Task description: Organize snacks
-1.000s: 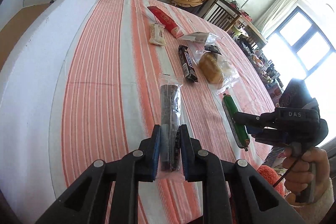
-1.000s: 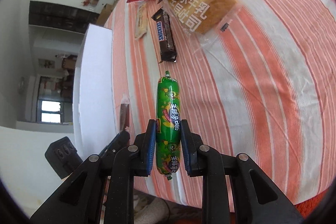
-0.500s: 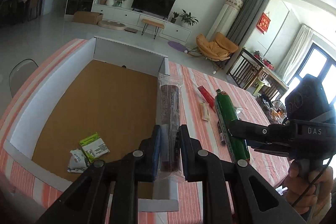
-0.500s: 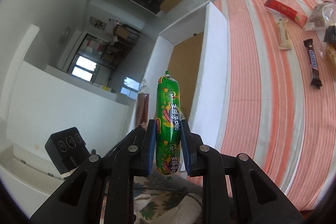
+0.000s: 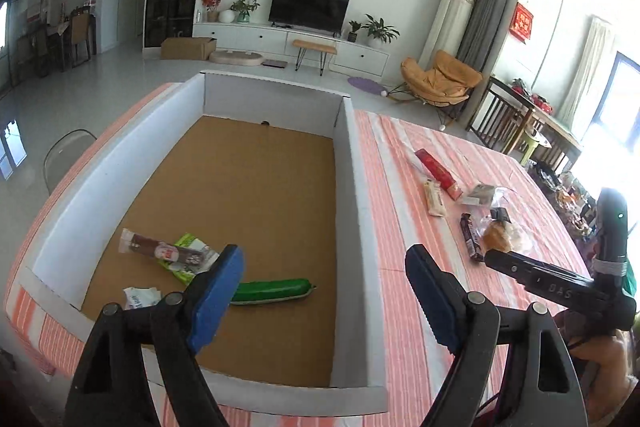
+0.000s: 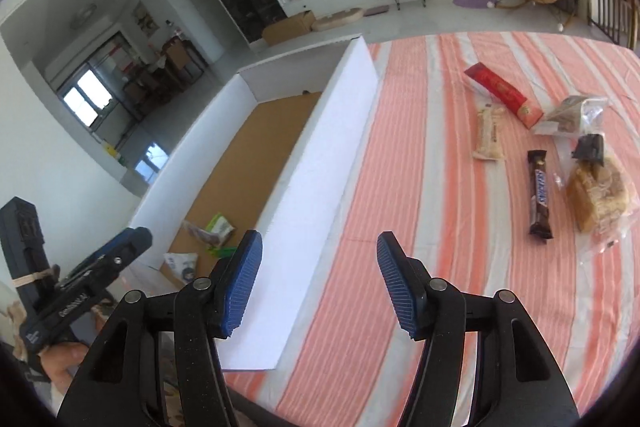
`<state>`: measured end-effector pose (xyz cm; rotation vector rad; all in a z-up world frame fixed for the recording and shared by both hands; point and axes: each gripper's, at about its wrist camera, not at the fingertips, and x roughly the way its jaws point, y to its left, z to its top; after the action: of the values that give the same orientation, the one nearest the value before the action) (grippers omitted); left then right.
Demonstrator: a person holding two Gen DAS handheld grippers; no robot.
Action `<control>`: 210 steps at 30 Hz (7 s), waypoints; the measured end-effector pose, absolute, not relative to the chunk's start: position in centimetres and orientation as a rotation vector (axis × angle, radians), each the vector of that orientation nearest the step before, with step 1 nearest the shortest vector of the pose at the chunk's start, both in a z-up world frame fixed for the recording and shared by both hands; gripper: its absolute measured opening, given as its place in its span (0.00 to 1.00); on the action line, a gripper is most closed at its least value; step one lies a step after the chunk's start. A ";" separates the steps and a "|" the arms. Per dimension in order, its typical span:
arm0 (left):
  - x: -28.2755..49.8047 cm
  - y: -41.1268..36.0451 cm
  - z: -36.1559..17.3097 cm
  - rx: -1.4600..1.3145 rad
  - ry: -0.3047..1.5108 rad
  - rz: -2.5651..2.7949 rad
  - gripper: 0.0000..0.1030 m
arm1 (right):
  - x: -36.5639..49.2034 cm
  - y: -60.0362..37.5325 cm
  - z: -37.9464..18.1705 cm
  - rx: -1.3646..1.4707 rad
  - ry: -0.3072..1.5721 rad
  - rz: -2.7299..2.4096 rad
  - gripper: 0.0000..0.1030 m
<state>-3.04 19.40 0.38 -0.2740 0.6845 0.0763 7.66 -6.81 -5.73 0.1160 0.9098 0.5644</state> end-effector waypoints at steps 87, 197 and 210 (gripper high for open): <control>11.8 5.2 -14.0 0.002 0.951 0.016 1.00 | 10.1 -20.5 -15.2 0.089 0.945 -0.076 0.79; 20.6 8.0 -9.3 -0.317 0.944 0.081 0.95 | 10.1 -20.3 -15.2 0.089 0.949 -0.065 0.83; 31.0 3.3 -11.8 -0.127 1.127 0.017 0.28 | 10.2 -20.1 -15.3 0.087 0.949 -0.058 0.83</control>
<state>31.02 3.35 -11.79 -0.1272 1.1267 0.0171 10.15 -20.14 -15.29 0.0870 0.9492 -0.0577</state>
